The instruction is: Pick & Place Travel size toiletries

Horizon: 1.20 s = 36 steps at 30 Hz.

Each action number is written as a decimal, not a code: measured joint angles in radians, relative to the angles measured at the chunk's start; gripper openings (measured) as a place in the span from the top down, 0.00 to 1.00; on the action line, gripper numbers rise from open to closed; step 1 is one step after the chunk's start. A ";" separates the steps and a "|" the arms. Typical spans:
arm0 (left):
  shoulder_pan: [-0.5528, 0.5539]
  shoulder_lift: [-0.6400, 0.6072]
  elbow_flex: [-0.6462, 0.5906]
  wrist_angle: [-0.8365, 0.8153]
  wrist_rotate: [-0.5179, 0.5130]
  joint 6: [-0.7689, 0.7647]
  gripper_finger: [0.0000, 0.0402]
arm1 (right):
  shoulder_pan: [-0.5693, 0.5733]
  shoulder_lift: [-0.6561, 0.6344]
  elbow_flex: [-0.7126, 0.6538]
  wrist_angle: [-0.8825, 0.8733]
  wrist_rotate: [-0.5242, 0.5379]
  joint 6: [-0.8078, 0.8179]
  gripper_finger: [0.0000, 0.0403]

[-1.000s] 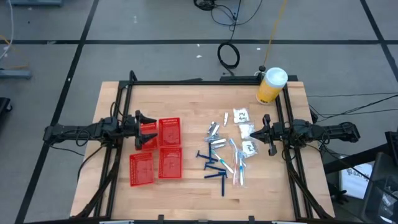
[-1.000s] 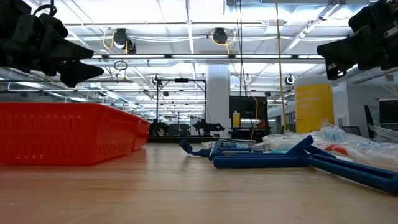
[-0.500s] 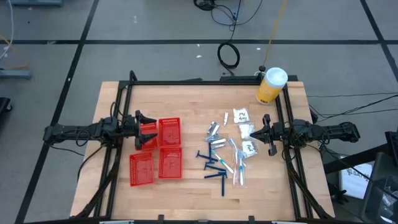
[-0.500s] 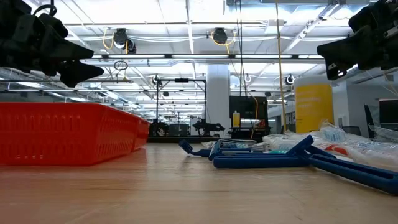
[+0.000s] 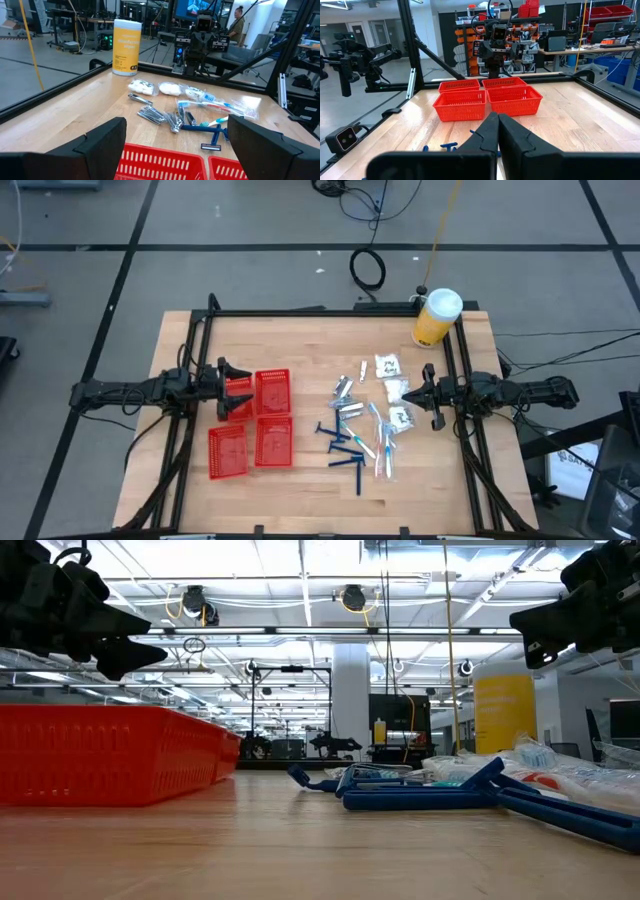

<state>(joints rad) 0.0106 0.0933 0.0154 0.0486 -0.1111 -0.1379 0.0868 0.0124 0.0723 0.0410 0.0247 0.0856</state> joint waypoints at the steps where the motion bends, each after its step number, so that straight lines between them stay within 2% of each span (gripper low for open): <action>1: 0.000 0.000 0.000 0.000 0.000 0.000 0.16 | 0.000 0.000 0.000 0.000 0.000 0.000 1.00; 6: 0.000 0.000 0.000 0.000 0.000 0.000 0.17 | 0.000 0.000 0.000 0.014 0.001 0.000 1.00; 9: 0.000 0.000 0.000 0.000 0.000 0.000 0.17 | 0.000 0.000 0.000 0.088 0.000 0.021 1.00; 14: 0.000 0.000 0.000 0.000 0.000 0.000 0.16 | 0.000 0.000 0.000 0.197 0.000 0.281 1.00; 16: 0.000 0.000 0.000 0.000 0.000 0.000 0.17 | 0.000 0.000 0.000 0.206 0.001 0.324 1.00; 36: 0.000 0.000 0.000 0.000 0.000 0.000 0.16 | 0.000 0.003 0.000 0.223 0.027 0.246 1.00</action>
<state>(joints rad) 0.0108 0.0933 0.0156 0.0485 -0.1108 -0.1379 0.0868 0.0158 0.0723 0.2639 0.0514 0.3319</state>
